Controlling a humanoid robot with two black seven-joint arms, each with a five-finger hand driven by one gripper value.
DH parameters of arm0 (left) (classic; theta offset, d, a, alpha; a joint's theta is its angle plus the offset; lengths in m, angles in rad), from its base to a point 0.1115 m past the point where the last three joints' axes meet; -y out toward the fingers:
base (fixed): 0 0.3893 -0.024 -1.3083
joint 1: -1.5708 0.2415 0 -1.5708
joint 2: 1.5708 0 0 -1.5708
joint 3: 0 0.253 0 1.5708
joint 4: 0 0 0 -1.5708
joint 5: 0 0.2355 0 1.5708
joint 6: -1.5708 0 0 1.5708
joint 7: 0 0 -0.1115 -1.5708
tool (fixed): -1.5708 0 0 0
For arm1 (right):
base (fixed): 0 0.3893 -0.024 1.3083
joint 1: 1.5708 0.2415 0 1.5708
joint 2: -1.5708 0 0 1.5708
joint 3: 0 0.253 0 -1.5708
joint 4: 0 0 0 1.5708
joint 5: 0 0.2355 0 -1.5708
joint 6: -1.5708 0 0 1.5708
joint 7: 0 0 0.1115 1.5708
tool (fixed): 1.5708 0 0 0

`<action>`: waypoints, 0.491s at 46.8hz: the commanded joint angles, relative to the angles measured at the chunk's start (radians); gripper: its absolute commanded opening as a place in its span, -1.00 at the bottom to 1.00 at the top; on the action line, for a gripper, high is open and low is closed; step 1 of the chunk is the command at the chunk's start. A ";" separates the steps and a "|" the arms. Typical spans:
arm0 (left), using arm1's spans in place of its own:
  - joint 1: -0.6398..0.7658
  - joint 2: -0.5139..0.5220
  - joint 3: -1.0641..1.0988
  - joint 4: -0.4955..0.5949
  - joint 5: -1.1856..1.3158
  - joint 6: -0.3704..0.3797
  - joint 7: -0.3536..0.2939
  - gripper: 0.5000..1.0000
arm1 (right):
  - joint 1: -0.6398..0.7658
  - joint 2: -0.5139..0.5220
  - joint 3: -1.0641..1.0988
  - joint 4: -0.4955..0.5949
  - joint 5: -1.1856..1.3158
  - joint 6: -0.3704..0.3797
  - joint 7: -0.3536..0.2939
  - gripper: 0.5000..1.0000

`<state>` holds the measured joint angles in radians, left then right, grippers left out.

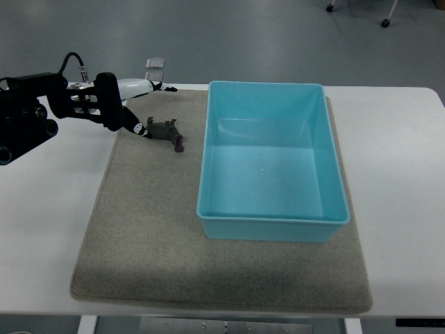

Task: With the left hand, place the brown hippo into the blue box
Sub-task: 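Lower the left hand down onto the brown hippo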

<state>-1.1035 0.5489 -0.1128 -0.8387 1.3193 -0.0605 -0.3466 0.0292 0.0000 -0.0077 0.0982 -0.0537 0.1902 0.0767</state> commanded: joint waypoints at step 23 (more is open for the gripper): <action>-0.003 -0.030 0.059 0.021 -0.002 0.068 0.001 0.89 | 0.000 0.000 0.000 0.000 0.000 0.000 0.000 0.74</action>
<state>-1.1076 0.5217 -0.0537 -0.8176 1.3179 0.0080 -0.3452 0.0291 0.0000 -0.0077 0.0982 -0.0537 0.1902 0.0767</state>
